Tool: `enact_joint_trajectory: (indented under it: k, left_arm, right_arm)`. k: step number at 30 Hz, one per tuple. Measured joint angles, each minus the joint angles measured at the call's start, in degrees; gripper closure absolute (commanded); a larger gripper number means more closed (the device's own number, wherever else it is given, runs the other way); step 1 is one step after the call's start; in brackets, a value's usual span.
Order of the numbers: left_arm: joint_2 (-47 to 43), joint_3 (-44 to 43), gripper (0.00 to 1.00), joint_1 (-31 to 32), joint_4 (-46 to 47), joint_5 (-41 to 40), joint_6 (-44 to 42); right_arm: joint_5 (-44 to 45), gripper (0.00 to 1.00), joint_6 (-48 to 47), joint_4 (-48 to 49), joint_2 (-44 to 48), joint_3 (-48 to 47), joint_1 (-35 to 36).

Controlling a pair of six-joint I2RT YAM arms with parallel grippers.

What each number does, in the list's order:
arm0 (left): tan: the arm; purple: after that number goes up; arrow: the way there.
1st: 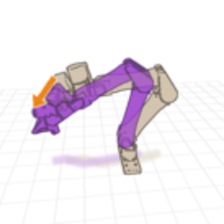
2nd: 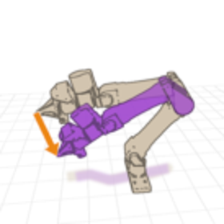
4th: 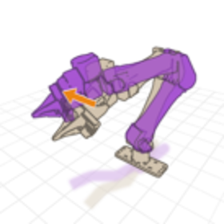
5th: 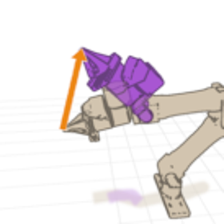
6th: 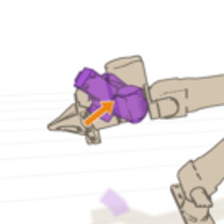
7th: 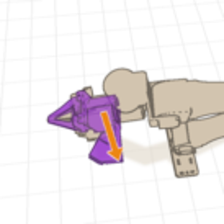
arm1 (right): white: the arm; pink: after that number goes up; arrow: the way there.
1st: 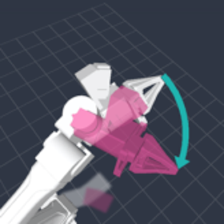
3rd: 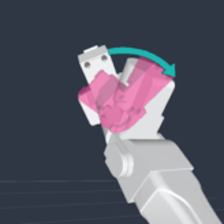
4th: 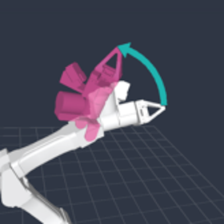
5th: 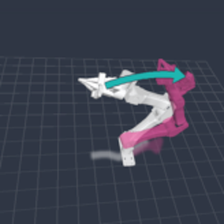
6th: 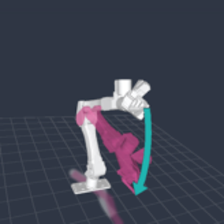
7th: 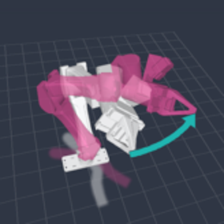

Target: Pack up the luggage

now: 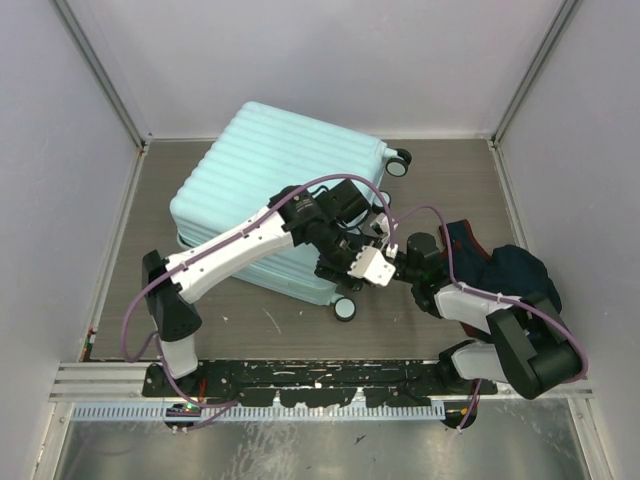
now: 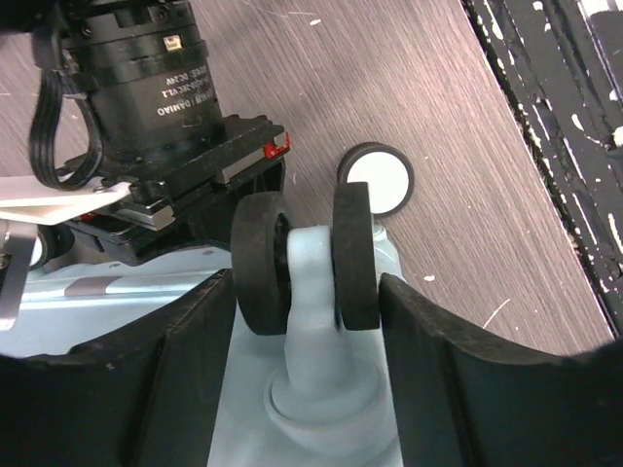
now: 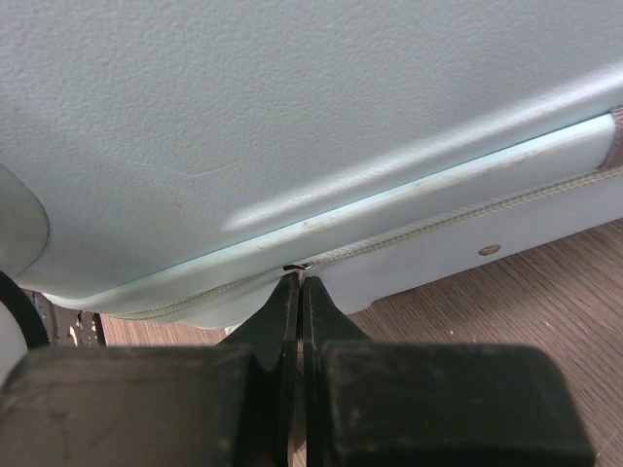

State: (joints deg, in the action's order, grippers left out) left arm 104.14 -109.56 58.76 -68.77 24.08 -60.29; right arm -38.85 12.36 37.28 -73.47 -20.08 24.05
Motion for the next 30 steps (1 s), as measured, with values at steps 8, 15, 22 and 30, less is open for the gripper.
enact_joint_trajectory:
  k: [8, 15, 22, 30]
  left_arm:
    - [0.0, 1.3, 0.83, 0.0, 0.0, -0.3, 0.9]
    - [-2.5, 4.8, 1.0, 0.0, 1.5, -0.1, -0.9]
    - [-5.5, 8.4, 1.0, 0.0, 1.9, 0.2, -3.5]
    - [-8.7, 11.8, 1.0, 0.0, 0.1, 1.0, -7.2]
  right_arm:
    - [-0.2, 0.99, -1.4, -0.7, 0.4, 0.0, -1.3]
    - [-2.3, 0.99, -7.8, -2.4, 2.0, -0.2, -6.4]
    - [-4.6, 0.99, -12.7, -3.6, 0.8, -2.4, -10.6]
    - [-4.4, 0.99, -14.6, -3.9, -0.1, -3.5, -12.1]
